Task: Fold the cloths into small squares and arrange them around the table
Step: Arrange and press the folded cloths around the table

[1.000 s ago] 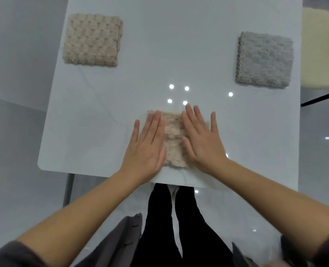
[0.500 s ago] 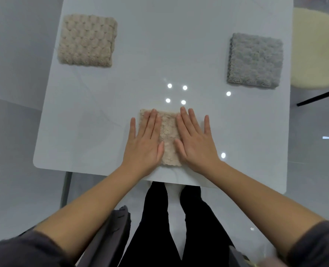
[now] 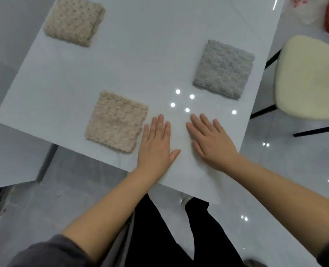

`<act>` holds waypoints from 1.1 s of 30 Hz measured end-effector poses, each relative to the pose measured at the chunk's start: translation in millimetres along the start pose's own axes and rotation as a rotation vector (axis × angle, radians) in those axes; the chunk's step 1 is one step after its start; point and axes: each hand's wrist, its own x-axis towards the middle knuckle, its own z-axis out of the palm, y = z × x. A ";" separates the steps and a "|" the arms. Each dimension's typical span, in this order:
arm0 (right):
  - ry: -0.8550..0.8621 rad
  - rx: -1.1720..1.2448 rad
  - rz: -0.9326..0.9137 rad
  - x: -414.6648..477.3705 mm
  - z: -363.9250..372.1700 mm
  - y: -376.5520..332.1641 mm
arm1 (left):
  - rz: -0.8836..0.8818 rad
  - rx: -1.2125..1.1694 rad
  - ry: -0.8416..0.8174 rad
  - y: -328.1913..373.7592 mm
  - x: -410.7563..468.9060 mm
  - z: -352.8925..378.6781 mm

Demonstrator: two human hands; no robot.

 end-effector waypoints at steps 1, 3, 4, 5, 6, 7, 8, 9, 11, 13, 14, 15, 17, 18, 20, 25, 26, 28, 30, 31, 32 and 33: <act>-0.006 -0.026 -0.040 -7.6 0.4 13.2 | -0.048 -0.051 -0.045 10.6 -1.2 0.3; -0.036 -0.057 -0.112 -19.3 -2.2 36.7 | -0.139 -0.148 -0.090 27.8 -3.9 1.2; -0.065 -0.068 -0.146 -23.4 -5.3 46.6 | -0.178 -0.186 -0.112 35.5 -5.4 0.5; -0.098 -0.083 -0.172 -25.6 -8.8 55.8 | -0.215 -0.213 -0.138 42.8 -5.5 -1.5; -0.127 -0.100 -0.196 -26.3 -12.8 63.5 | -0.251 -0.225 -0.166 49.3 -4.4 -3.0; -0.147 -0.112 -0.217 -25.8 -16.7 69.3 | -0.282 -0.228 -0.194 54.9 -2.2 -5.9; -0.158 -0.120 -0.234 -24.7 -21.0 73.0 | -0.306 -0.229 -0.218 59.3 0.8 -9.2; -0.167 -0.127 -0.249 -23.5 -26.2 74.3 | -0.325 -0.233 -0.239 62.6 3.6 -12.4; -0.196 -0.159 -0.276 -22.6 -36.0 73.8 | -0.350 -0.248 -0.261 66.7 5.5 -14.9; -0.223 -0.197 -0.307 -19.5 -45.0 74.6 | -0.374 -0.256 -0.257 67.9 6.0 -13.3; -0.239 -0.209 -0.323 -17.5 -48.2 76.2 | -0.386 -0.252 -0.252 68.1 6.4 -12.3; -0.255 -0.216 -0.337 -15.0 -50.0 78.9 | -0.398 -0.243 -0.247 68.7 6.8 -11.7; -0.269 -0.247 -0.375 -8.5 -51.6 85.4 | -0.421 -0.222 -0.238 71.8 8.7 -10.9; -0.257 -0.276 -0.405 -4.2 -51.5 88.9 | -0.431 -0.215 -0.233 74.0 10.7 -11.3; -0.212 -0.345 -0.496 5.0 -51.2 92.8 | -0.462 -0.214 -0.240 79.0 15.0 -13.6; -0.175 -0.494 -0.680 35.4 -65.1 101.1 | -0.528 -0.228 -0.277 82.5 23.9 -14.9; -0.193 -0.529 -0.703 41.0 -70.5 103.4 | -0.537 -0.226 -0.286 83.2 25.0 -15.5; -0.230 -0.625 -0.760 49.9 -81.7 106.1 | -0.560 -0.223 -0.303 84.9 27.3 -17.9; -0.257 -0.714 -0.819 55.3 -90.3 106.7 | -0.581 -0.235 -0.312 87.0 29.7 -21.9; -0.268 -0.746 -0.838 57.4 -94.2 106.3 | -0.590 -0.239 -0.317 87.8 30.1 -24.8; -0.278 -0.770 -0.856 58.5 -97.2 106.0 | -0.600 -0.246 -0.323 89.5 30.0 -27.5; -0.285 -0.791 -0.868 59.3 -100.3 105.9 | -0.614 -0.262 -0.318 92.2 30.1 -29.9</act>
